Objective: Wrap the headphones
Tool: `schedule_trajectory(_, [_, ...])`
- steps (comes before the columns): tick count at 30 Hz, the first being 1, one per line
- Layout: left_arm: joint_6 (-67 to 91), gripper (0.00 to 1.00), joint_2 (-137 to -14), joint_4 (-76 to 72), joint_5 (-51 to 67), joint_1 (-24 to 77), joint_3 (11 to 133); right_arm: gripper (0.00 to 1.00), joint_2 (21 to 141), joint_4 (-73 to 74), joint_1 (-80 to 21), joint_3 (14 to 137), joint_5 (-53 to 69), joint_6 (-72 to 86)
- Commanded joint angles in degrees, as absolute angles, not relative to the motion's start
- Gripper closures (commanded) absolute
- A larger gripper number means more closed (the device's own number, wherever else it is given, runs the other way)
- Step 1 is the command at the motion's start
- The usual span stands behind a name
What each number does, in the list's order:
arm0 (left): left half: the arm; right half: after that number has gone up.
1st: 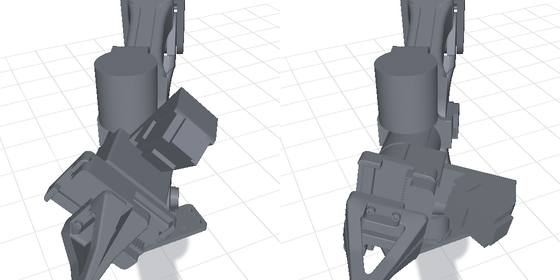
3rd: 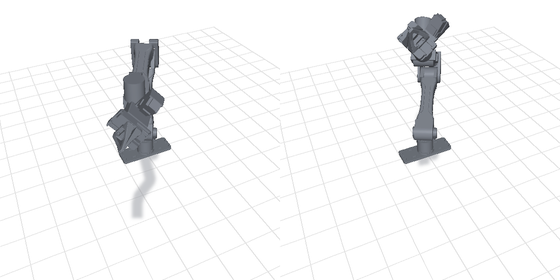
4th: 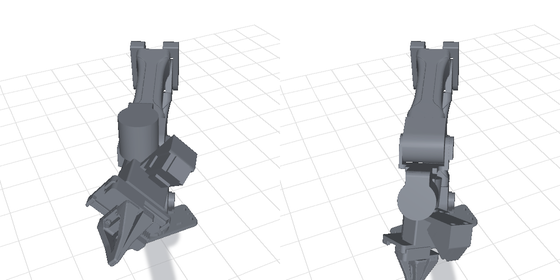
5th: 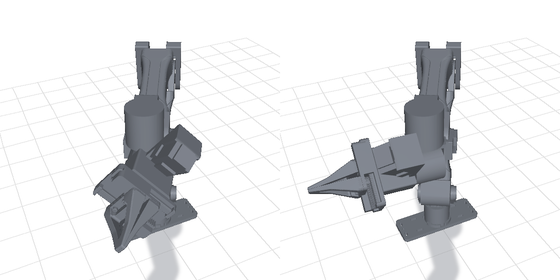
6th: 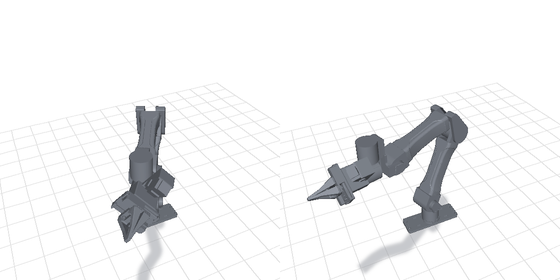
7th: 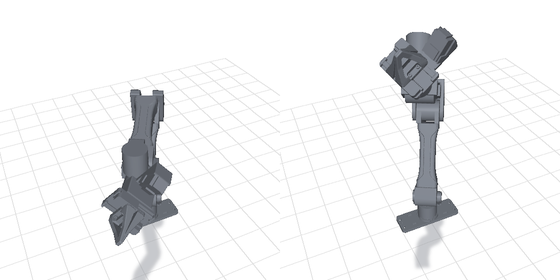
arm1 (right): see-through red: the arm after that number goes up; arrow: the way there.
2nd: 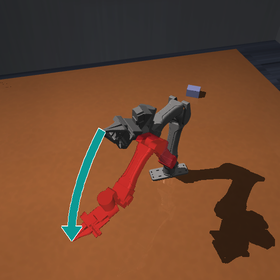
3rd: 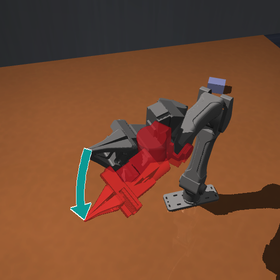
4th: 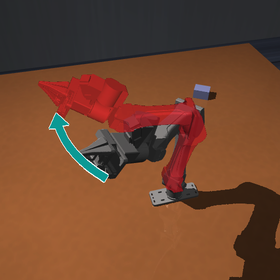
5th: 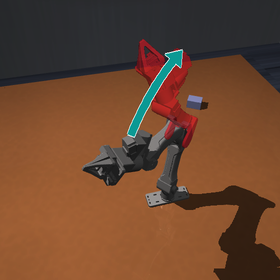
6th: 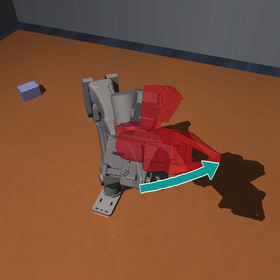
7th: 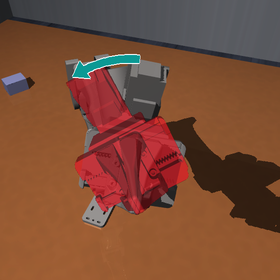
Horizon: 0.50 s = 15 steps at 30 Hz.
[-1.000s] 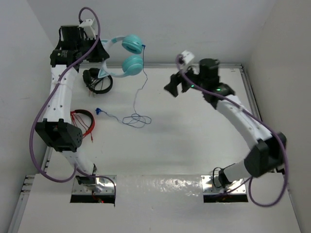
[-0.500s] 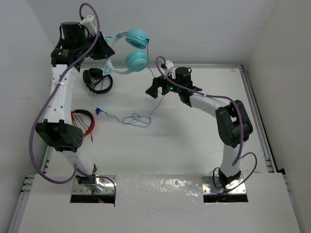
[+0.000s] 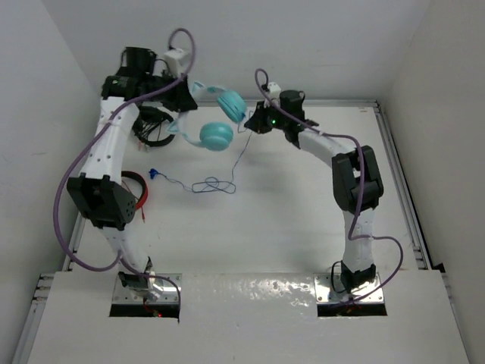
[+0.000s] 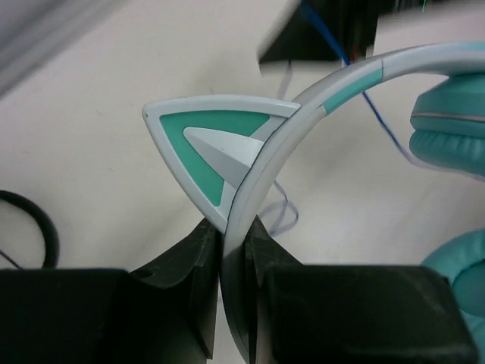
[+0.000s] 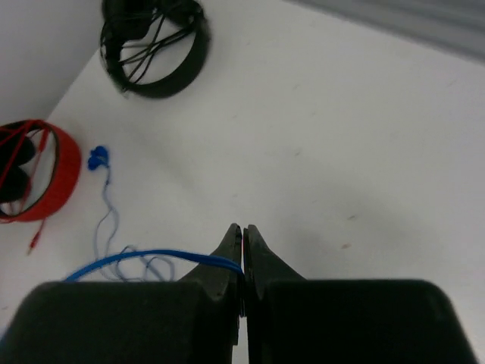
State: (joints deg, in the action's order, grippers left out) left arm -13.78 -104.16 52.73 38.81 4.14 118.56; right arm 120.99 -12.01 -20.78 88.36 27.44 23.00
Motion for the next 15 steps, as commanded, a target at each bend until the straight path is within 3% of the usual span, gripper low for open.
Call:
schedule_trajectory(1, [-39.25,1.0,-106.96,71.52,37.8,14.21,118.77,1.0,115.93,13.95,-19.16,101.55,25.33,5.66])
schedule_trajectory(4, [-45.34,1.0,-104.6,70.76,39.19,16.69,113.31,1.0,115.66,26.96,-17.5,106.68,22.32,-1.56])
schedule_trajectory(9, [-48.34,1.0,-104.94,68.56,32.28,21.26,108.9,1.0,116.8,37.07,-16.0,113.1,20.57,2.26])
schedule_trajectory(15, [-37.1,1.0,-106.08,56.71,16.28,25.57,102.05,1.0,114.18,42.35,-17.31,117.33,21.27,8.61])
